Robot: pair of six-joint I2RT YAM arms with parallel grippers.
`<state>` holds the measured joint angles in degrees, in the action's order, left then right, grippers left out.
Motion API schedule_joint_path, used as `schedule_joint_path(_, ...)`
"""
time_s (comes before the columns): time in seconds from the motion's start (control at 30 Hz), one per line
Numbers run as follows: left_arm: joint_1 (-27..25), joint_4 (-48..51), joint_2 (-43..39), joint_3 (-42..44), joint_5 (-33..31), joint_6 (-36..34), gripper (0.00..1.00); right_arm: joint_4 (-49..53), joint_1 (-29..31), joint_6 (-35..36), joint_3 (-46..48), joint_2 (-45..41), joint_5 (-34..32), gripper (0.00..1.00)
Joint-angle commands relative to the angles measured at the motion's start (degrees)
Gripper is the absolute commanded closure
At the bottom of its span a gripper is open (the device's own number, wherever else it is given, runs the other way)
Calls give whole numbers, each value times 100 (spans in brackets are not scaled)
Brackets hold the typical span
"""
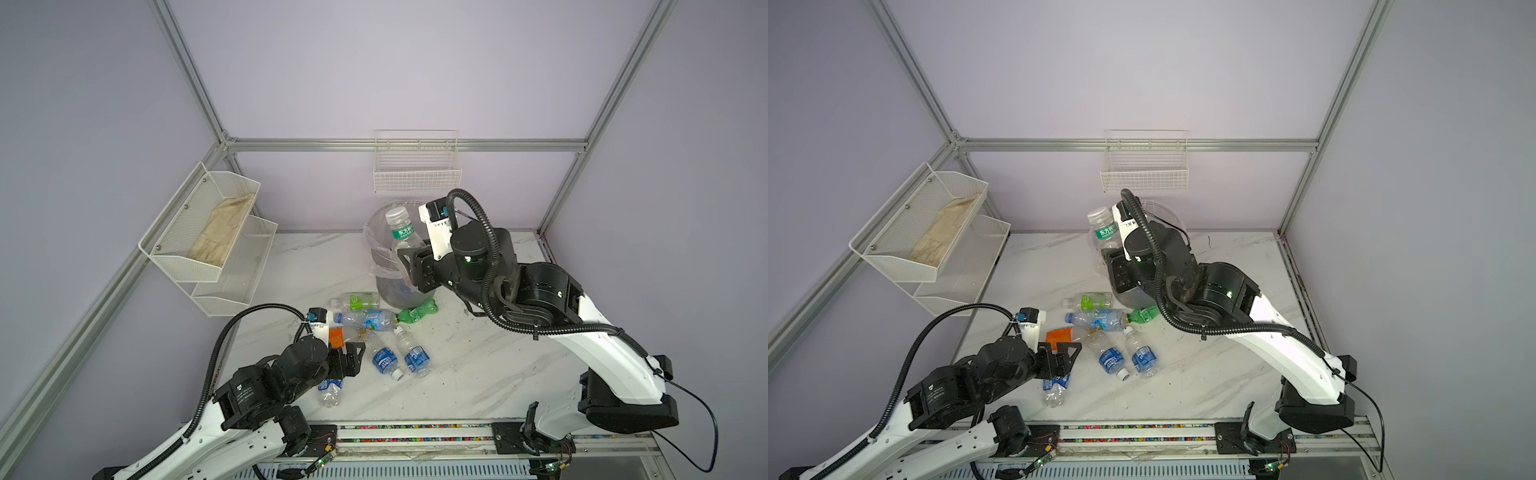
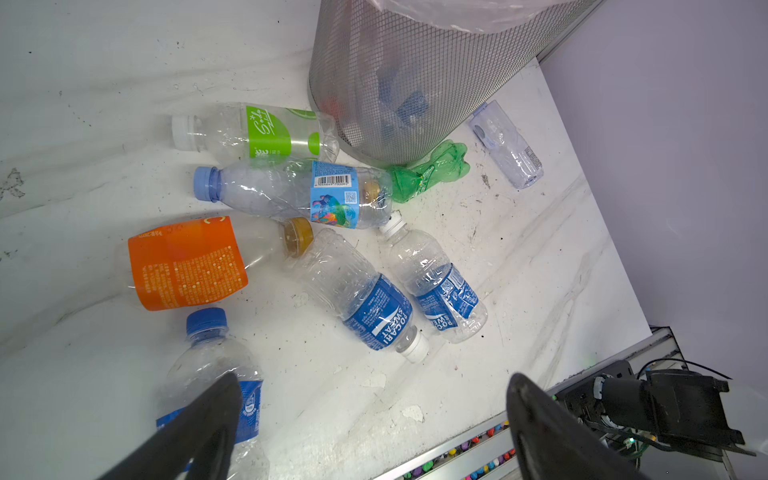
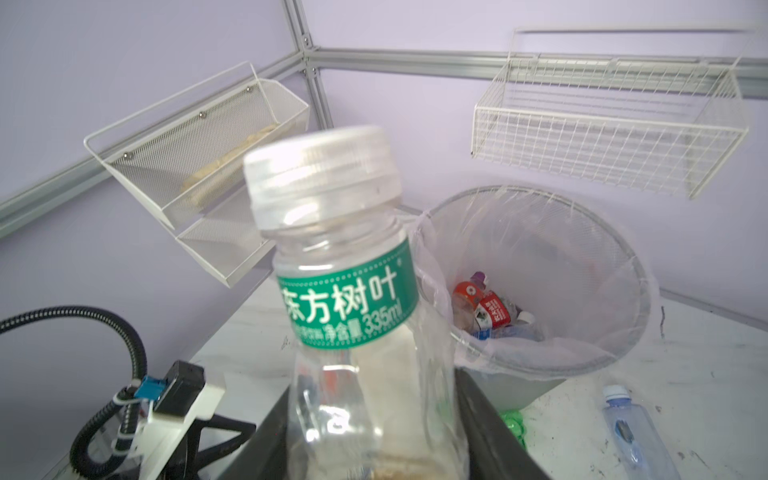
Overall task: Throw the plastic bottles in the bin
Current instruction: 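Open the right gripper over the bin to drop the green-labelled bottle, then withdraw the right gripper from the bin while the left gripper grasps a clear bottle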
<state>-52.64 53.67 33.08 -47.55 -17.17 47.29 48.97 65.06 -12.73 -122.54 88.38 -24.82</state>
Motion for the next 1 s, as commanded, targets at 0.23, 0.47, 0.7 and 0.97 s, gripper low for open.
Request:
schedule_joint_path(0.23,-71,-102,125,252,50,127,3,117,-1262,385,-1355,1080,580,84)
schedule_joint_path(0.47,-180,-106,228,264,82,228,3,263,-2059,172,-1334,1964,1255,34)
schedule_joint_path(0.7,-384,-103,294,272,-17,307,3,613,-2096,91,-1454,1896,889,2)
schedule_joint_path(0.97,-518,-288,588,315,-58,423,3,58,-2094,62,36,788,968,2)
